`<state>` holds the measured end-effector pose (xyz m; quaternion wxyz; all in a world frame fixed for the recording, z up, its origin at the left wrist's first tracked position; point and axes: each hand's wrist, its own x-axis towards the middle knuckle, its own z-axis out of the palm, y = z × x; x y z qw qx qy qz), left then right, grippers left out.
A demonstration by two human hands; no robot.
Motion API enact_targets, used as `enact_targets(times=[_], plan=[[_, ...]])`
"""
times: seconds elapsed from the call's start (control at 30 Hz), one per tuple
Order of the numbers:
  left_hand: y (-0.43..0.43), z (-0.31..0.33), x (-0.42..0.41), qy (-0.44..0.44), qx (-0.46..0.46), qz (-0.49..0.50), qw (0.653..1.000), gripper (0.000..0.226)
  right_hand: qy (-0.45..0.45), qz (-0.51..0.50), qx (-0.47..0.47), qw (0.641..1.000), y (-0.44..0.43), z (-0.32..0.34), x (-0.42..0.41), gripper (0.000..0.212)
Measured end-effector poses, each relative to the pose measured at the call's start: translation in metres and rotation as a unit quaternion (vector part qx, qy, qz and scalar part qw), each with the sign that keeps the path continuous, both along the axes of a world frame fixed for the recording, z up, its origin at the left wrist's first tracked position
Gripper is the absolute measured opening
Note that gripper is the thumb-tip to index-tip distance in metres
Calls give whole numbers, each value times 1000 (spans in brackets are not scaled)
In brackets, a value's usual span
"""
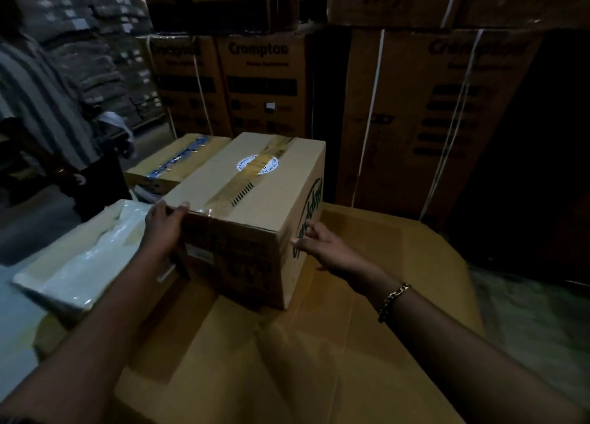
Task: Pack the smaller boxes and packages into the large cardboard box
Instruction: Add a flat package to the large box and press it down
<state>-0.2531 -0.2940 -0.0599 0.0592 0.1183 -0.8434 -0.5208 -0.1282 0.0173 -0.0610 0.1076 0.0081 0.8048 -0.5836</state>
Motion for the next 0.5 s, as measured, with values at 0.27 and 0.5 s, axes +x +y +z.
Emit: enact_targets(times=[0.27, 0.5], plan=[[-27, -5, -29, -17, 111, 4, 994, 81, -29, -65, -43, 997, -21, 2, -15, 71], [-9, -2, 7, 16, 95, -62, 993, 41, 15, -145, -28, 989, -19, 8, -9, 56]])
